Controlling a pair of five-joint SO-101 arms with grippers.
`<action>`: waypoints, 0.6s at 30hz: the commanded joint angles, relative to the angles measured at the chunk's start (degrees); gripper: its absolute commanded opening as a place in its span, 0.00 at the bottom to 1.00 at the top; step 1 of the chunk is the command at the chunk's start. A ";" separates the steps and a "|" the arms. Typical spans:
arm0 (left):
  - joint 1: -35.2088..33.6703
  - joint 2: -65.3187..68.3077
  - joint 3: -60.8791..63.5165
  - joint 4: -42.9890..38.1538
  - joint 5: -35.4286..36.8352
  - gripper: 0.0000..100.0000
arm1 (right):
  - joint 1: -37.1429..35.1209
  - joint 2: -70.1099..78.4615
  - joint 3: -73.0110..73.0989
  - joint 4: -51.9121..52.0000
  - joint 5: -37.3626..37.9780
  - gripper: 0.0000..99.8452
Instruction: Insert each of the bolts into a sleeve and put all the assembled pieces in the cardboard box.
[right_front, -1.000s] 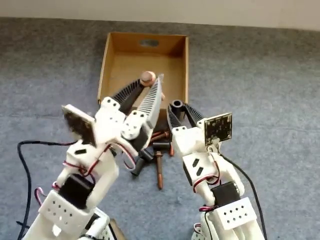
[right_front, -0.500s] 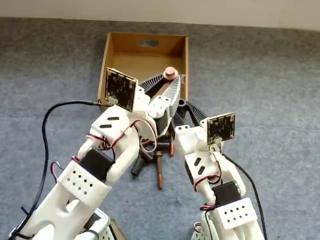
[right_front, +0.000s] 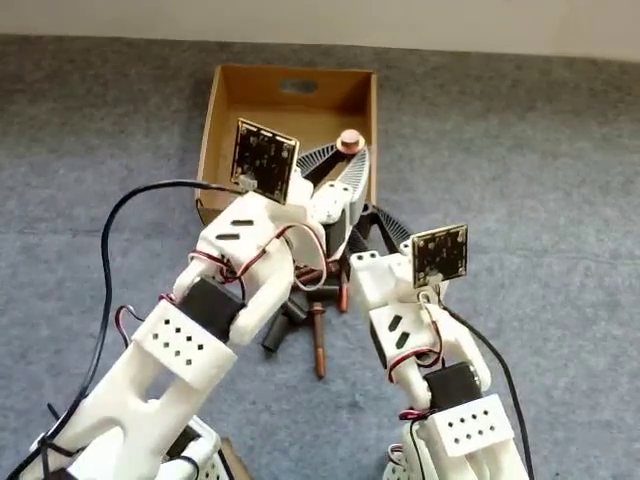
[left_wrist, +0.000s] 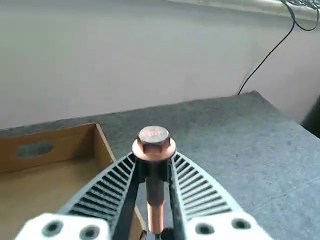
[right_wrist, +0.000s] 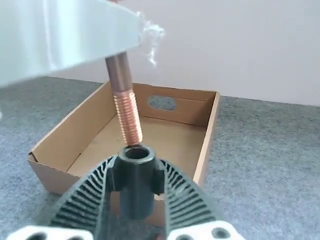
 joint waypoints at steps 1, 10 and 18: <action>1.80 0.31 -4.09 1.23 0.44 0.01 | 0.57 -1.19 -0.75 -1.54 -0.18 0.01; 2.59 0.04 -4.53 7.65 0.44 0.01 | 0.57 -1.19 -0.75 -1.54 -0.18 0.01; 1.63 0.04 -4.97 13.54 0.35 0.01 | 1.36 -1.19 -0.75 -1.54 -0.18 0.01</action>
